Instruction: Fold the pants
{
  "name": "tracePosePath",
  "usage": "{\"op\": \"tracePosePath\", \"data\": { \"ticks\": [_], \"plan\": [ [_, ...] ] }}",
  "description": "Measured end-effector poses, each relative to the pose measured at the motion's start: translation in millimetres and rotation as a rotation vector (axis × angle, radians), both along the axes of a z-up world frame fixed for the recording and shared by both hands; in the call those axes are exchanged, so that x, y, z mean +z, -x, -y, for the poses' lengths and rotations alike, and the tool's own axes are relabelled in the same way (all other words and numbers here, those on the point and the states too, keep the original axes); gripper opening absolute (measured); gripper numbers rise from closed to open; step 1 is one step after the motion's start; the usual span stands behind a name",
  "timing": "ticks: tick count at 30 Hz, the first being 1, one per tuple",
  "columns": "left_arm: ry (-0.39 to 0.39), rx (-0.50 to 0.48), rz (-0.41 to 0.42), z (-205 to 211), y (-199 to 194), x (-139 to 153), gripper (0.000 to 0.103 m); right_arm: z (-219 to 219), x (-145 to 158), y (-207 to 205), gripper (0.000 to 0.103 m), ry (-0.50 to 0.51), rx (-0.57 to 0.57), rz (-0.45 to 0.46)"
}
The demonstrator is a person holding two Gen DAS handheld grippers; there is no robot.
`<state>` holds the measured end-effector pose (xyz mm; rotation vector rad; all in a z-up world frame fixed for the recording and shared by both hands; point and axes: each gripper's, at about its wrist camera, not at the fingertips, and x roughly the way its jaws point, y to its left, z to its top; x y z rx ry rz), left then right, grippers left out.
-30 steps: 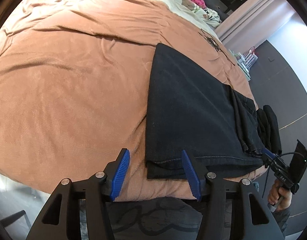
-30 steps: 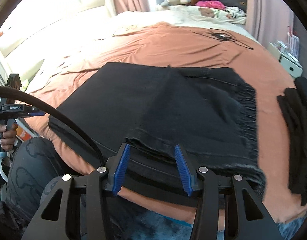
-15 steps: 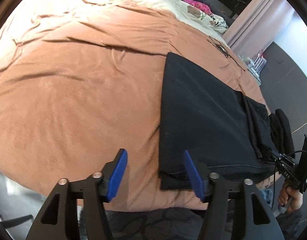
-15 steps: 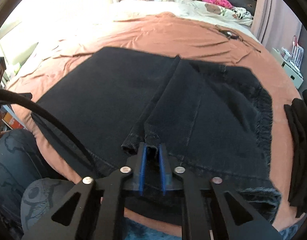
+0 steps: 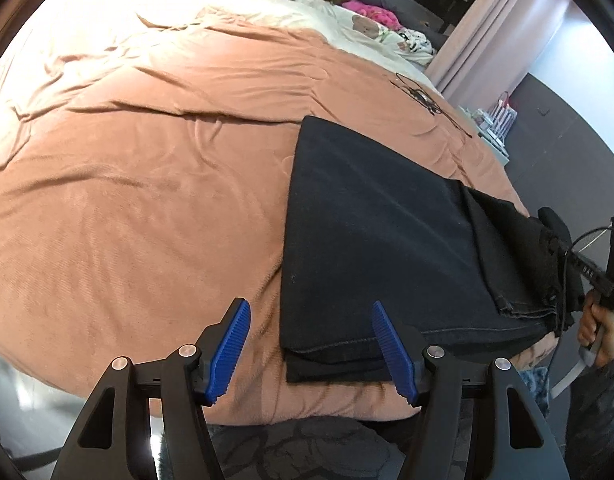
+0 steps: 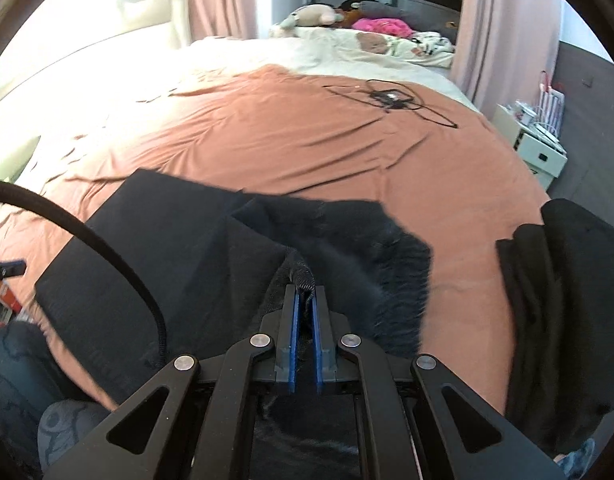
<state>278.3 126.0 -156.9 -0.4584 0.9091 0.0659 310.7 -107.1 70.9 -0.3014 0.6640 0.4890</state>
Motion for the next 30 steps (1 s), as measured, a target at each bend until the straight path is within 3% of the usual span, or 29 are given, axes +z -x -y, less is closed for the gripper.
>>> {"op": "tracePosePath", "data": {
  "ticks": [4,6,8,15,19,21,22,30],
  "plan": [
    [-0.001,0.004,0.006,-1,-3,1,0.066,10,7,-29,0.003,0.004,-0.040,0.010],
    [0.002,-0.005,0.000,-2,-5,0,0.081,11,10,-41,0.003,0.032,-0.053,0.029],
    [-0.020,0.003,-0.007,-3,-6,0,0.087,13,12,-53,0.003,0.041,-0.066,0.030],
    [-0.010,0.022,-0.013,-9,-10,-4,0.091,11,5,-89,0.003,0.033,-0.142,0.007],
    [-0.035,0.016,-0.013,-7,-10,-2,0.091,16,7,-97,0.017,-0.002,-0.194,-0.006],
    [-0.047,0.009,-0.010,-6,-10,-1,0.091,15,9,-88,0.049,-0.040,-0.177,-0.004],
    [-0.051,0.007,-0.011,-6,-10,-1,0.091,13,10,-78,0.053,-0.045,-0.159,0.015],
    [-0.038,0.019,-0.018,-11,-8,-5,0.091,-19,-3,-22,0.054,-0.037,-0.026,-0.011]
  ]
}}
